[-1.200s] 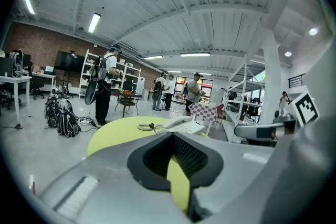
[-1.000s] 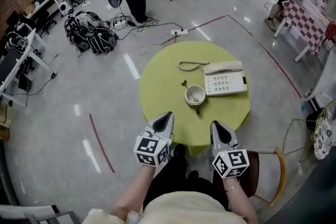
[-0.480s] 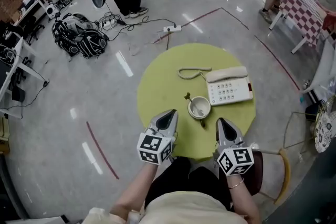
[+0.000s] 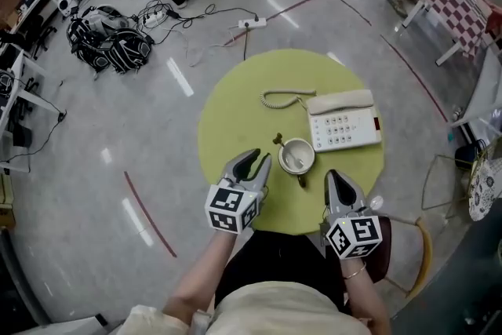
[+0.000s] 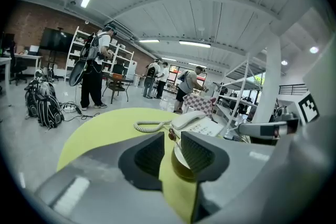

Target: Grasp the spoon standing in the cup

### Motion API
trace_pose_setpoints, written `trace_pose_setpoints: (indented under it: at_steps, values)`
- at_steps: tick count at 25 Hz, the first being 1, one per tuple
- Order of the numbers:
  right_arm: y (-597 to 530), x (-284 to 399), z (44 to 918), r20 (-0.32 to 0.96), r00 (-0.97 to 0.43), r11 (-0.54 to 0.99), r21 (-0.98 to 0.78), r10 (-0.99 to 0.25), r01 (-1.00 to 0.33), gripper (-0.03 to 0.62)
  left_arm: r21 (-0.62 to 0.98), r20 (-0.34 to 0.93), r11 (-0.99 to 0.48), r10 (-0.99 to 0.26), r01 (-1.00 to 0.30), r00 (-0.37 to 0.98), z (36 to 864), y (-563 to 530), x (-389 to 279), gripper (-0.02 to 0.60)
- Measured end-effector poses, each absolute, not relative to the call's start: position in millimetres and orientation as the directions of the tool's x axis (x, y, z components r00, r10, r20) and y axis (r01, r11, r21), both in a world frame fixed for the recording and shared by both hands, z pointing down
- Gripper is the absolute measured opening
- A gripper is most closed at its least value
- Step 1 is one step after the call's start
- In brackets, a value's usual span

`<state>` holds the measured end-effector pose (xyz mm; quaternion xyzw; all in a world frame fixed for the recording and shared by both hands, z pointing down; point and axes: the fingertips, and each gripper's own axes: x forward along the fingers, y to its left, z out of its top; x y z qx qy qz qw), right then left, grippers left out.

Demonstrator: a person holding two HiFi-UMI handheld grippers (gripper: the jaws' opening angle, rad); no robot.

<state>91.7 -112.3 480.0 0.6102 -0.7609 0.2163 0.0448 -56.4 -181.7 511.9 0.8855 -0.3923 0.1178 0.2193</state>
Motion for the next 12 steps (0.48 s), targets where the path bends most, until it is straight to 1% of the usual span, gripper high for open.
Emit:
trace_pose_setpoints:
  at_steps: [12]
  values:
    - [-121, 110, 497, 0.375, -0.256, 0.147, -0.295, -0.891, -0.944, 0.000, 0.360, 0.440, -0.562, -0.601, -0.744, 0.667, 543, -194, -33, 0.166]
